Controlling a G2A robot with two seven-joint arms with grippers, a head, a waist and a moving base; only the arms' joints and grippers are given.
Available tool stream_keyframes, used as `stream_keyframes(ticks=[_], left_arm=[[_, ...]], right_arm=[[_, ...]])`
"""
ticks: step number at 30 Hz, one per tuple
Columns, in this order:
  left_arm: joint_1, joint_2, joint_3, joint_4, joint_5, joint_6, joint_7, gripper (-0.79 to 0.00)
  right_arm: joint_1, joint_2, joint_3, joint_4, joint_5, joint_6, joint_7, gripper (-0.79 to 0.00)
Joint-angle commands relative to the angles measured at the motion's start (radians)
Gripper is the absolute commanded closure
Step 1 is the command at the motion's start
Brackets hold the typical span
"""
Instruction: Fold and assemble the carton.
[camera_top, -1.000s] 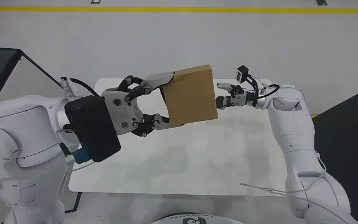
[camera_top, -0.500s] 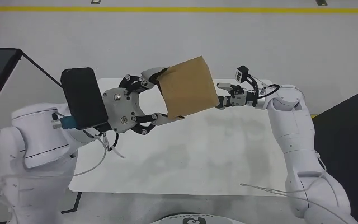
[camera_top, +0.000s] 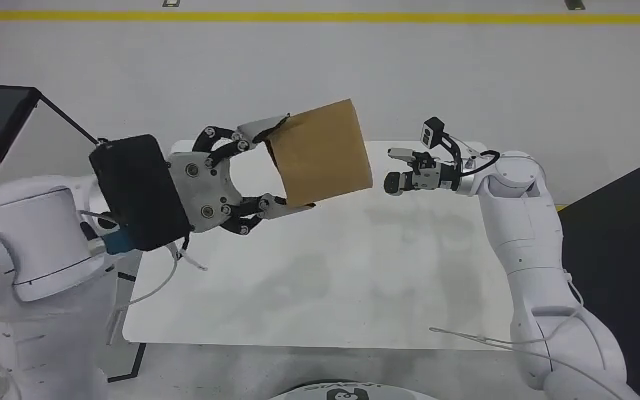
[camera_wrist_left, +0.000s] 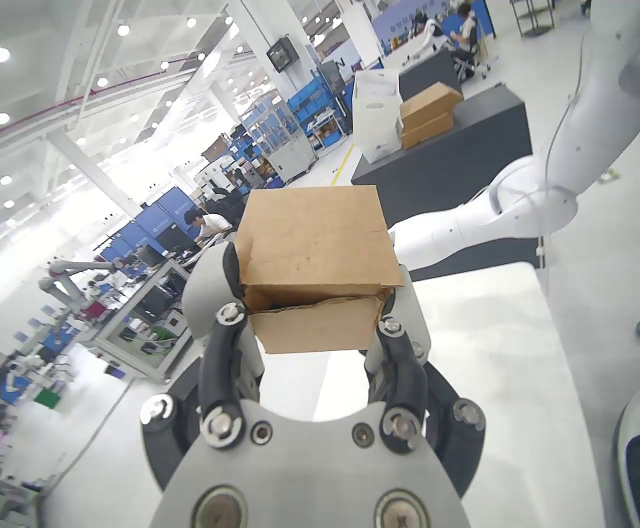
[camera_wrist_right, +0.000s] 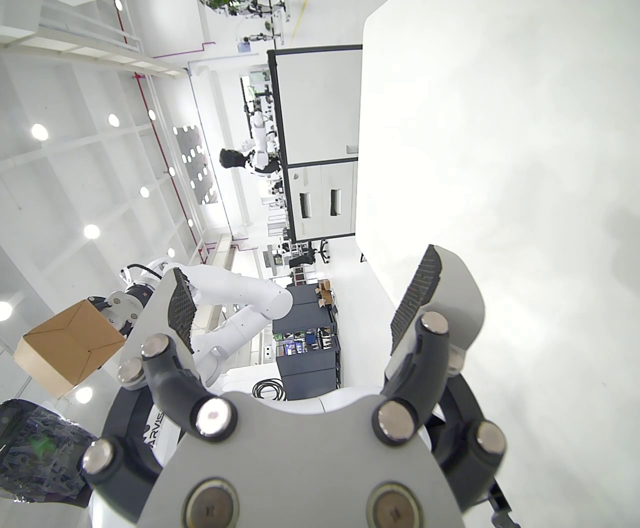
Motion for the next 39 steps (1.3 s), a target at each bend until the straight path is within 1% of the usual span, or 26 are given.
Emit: stream_keyframes(ticks=[1, 3, 6, 8, 10, 12, 14, 15, 18, 19, 22, 29, 31, 33, 36, 39], left_arm=[[-0.01, 0.0, -0.006, 0.0, 0.067, -0.024, 0.035, 0.0], [-0.02, 0.001, -0.011, 0.0, 0.127, -0.057, 0.076, 0.0], [-0.025, 0.0, -0.018, 0.0, 0.198, -0.077, 0.151, 0.0], [-0.013, -0.001, -0.02, 0.0, 0.225, -0.073, 0.187, 0.0], [0.013, 0.0, -0.025, 0.0, 0.229, -0.051, 0.196, 0.0], [0.061, -0.002, -0.03, 0.0, 0.177, 0.018, 0.201, 0.0], [0.108, -0.003, -0.036, 0.002, 0.081, 0.084, 0.199, 0.0], [0.127, -0.002, -0.036, 0.0, 0.029, 0.1, 0.183, 0.0], [0.152, 0.003, -0.048, 0.0, -0.096, 0.135, 0.133, 0.0], [0.149, 0.005, -0.058, 0.0, -0.117, 0.143, 0.114, 0.0], [0.131, 0.011, -0.071, 0.0, -0.149, 0.12, 0.069, 0.0], [0.131, 0.011, -0.071, 0.0, -0.149, 0.12, 0.069, 0.0], [0.152, 0.009, -0.054, 0.018, -0.196, 0.13, 0.11, 0.0], [0.187, 0.007, -0.023, 0.07, -0.274, 0.081, 0.164, 0.0], [0.213, 0.005, 0.003, 0.12, -0.343, -0.002, 0.226, 0.0], [0.213, 0.003, 0.031, 0.15, -0.34, -0.072, 0.252, 0.0]], right_arm=[[0.0, 0.0, 0.0, 0.0, 0.0, 0.0, 0.0, -0.785], [0.0, 0.0, 0.0, 0.0, 0.0, 0.0, 0.0, -0.785], [0.0, 0.0, 0.0, 0.0, 0.0, 0.0, 0.0, -0.785], [0.0, 0.0, 0.0, 0.0, 0.0, 0.0, 0.0, -0.785], [0.0, 0.0, 0.0, 0.0, 0.0, 0.0, 0.0, -0.785], [0.0, 0.0, 0.0, 0.0, 0.0, 0.0, 0.0, -0.785], [0.0, 0.0, 0.0, 0.0, 0.0, 0.0, 0.0, -0.785], [0.0, 0.0, 0.0, 0.0, 0.0, 0.0, 0.0, -0.785], [0.0, 0.0, 0.0, 0.0, 0.0, 0.0, 0.0, -0.785], [0.0, 0.0, 0.0, 0.0, 0.0, 0.0, 0.0, -0.785], [0.0, 0.0, 0.0, 0.0, 0.0, 0.0, 0.0, -0.785], [0.0, 0.0, 0.0, 0.0, 0.0, 0.0, 0.0, -0.785], [0.0, 0.0, 0.0, 0.0, 0.0, 0.0, 0.0, -0.785], [0.0, 0.0, 0.0, 0.0, 0.0, 0.0, 0.0, -0.785], [0.0, 0.0, 0.0, 0.0, 0.0, 0.0, 0.0, -0.785], [0.0, 0.0, 0.0, 0.0, 0.0, 0.0, 0.0, -0.785]])
